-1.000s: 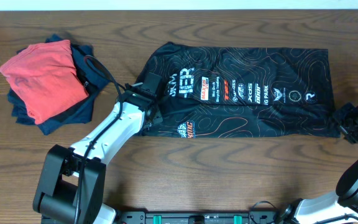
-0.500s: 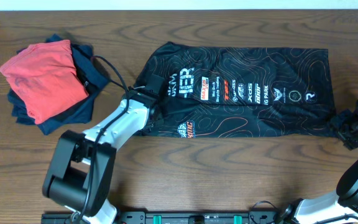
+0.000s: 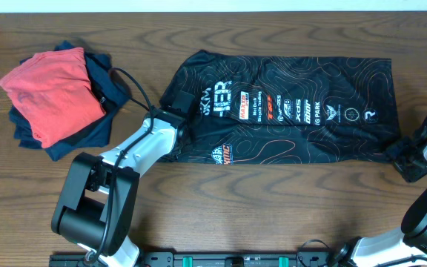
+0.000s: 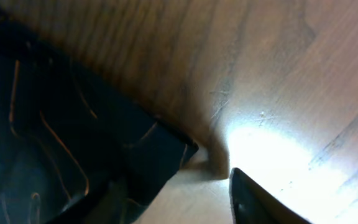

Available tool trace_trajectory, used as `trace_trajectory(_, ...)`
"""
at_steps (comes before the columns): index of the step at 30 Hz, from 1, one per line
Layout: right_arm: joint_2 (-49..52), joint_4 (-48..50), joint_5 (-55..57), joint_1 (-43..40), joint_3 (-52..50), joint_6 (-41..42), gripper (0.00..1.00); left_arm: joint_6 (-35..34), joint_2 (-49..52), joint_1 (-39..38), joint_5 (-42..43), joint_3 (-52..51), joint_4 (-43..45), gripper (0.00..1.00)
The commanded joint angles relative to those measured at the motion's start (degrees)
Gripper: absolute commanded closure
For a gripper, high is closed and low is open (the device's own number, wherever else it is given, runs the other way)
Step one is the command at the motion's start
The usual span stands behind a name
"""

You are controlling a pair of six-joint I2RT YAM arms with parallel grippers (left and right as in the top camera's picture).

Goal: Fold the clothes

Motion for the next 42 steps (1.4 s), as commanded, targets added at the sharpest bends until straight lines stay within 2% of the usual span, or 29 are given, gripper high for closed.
trace_trajectory(1,0.42,1.01,0.00,-0.22,-0.61,0.72,0.67,0.11,0.72,0.35,-1.36,-1.51,0.50,0.47)
trace_trajectory(3,0.42,2.36,-0.44,-0.22,-0.61,1.07,0.84,0.11,0.72,0.35,-1.36,-2.03,0.92,0.47)
trace_trajectory(7,0.42,4.17,-1.75,-0.22,-0.61,1.07,0.99,0.13,0.72,0.35,-1.38,-2.16,0.90,0.47)
trace_trajectory(12,0.42,0.98,-0.68,-0.35,-0.63,1.16,0.99,1.46,0.72,0.37,-1.40,-2.16,0.90,0.47)
trace_trajectory(17,0.42,-8.00,9.25,-1.20,-0.63,8.87,0.99,2.95,0.72,0.37,-2.86,-2.16,0.13,0.47)
trace_trajectory(22,0.42,-12.81,11.13,-3.74,-0.63,12.48,0.99,2.93,0.72,0.42,-2.82,-2.16,-2.78,0.47)
trace_trajectory(29,0.42,-13.55,9.42,-7.87,-0.63,12.66,0.99,2.93,0.72,1.97,-2.86,-2.16,-8.94,0.47)
trace_trajectory(42,0.42,-13.20,9.05,-7.98,-0.63,12.61,0.99,2.97,-0.20,7.54,-2.82,-2.16,-13.88,0.49)
